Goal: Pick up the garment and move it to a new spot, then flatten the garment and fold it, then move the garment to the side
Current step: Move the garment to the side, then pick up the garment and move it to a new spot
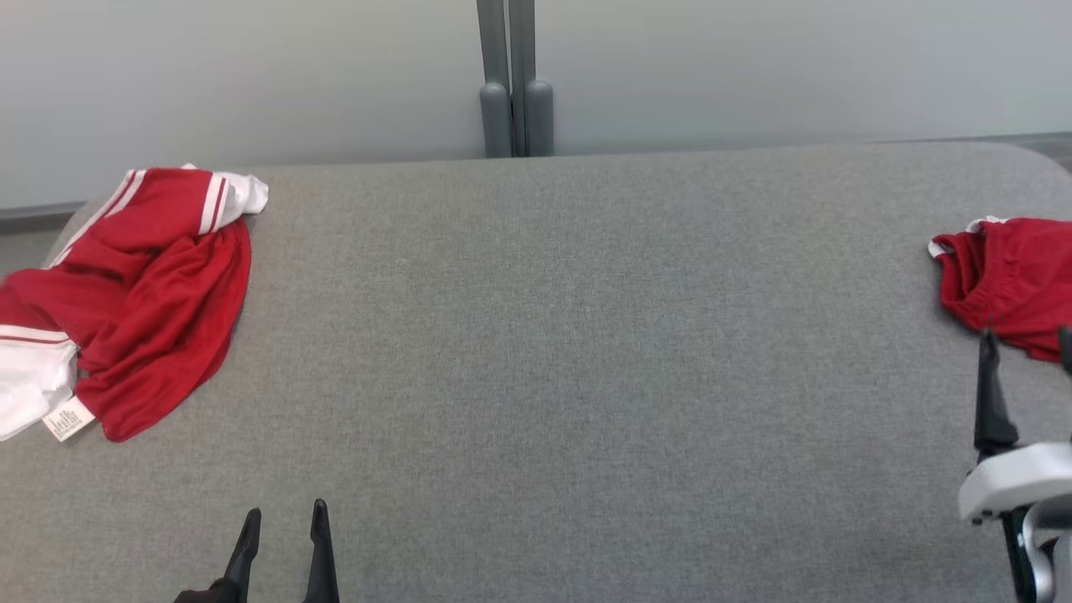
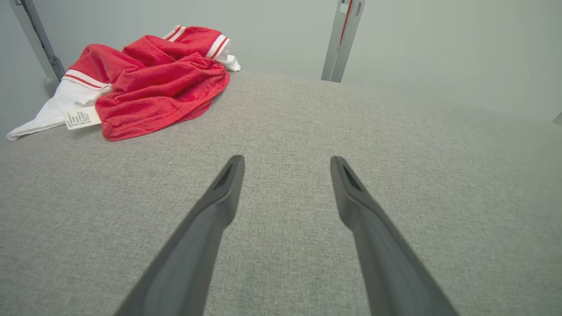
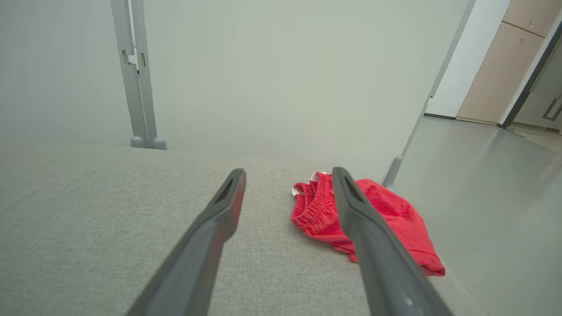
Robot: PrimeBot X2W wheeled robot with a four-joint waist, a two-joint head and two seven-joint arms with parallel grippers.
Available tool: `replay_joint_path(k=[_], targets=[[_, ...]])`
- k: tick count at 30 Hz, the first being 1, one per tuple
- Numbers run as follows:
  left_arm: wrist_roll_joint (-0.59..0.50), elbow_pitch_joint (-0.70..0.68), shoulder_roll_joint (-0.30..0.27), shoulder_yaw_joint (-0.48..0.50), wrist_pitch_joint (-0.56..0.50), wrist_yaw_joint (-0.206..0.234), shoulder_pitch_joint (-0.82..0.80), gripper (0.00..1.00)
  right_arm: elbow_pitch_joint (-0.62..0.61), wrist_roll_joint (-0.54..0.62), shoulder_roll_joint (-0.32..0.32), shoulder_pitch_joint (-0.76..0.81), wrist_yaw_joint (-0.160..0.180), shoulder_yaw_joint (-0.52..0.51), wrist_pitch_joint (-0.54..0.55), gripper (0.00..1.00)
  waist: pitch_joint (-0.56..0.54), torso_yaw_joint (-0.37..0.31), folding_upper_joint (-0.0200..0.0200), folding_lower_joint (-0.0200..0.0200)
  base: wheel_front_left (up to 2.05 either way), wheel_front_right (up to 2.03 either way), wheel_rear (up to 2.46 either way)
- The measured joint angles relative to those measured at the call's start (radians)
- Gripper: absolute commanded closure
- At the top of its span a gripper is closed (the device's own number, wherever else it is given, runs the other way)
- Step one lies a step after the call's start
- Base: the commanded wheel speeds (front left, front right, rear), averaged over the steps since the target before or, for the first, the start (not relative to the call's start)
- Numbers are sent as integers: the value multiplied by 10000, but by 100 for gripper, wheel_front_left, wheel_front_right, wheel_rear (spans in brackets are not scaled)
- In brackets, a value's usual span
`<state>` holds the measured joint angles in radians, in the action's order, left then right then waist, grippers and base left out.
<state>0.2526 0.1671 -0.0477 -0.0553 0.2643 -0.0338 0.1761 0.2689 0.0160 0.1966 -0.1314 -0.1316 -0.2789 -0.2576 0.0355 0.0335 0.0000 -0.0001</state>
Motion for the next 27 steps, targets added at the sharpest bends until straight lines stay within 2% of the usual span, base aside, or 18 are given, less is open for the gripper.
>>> replay_joint_path(k=[5, 9, 14, 27], targets=[[-201, 213, 2, -59, 0, -159, 86, 0, -834, 407, -991, 1435, 2, -29, -50, 0, -715, -72, 0, 0, 0, 0, 0], [-221, 313, 0, -130, 0, -211, 22, 0, -1246, 437, -1327, 2174, 2, 50, -50, 0, -985, 23, 0, 0, 0, 0, 0], [-286, 535, 0, -263, 0, -353, -83, 0, -1227, 387, -1434, 2637, 2, 221, -52, 0, -1042, 296, 0, 0, 0, 0, 0], [-259, 644, 0, -288, 2, -364, -201, 0, -1014, -167, -1467, 2709, 2, 621, -52, 0, -989, 525, 0, 0, 0, 0, 0]])
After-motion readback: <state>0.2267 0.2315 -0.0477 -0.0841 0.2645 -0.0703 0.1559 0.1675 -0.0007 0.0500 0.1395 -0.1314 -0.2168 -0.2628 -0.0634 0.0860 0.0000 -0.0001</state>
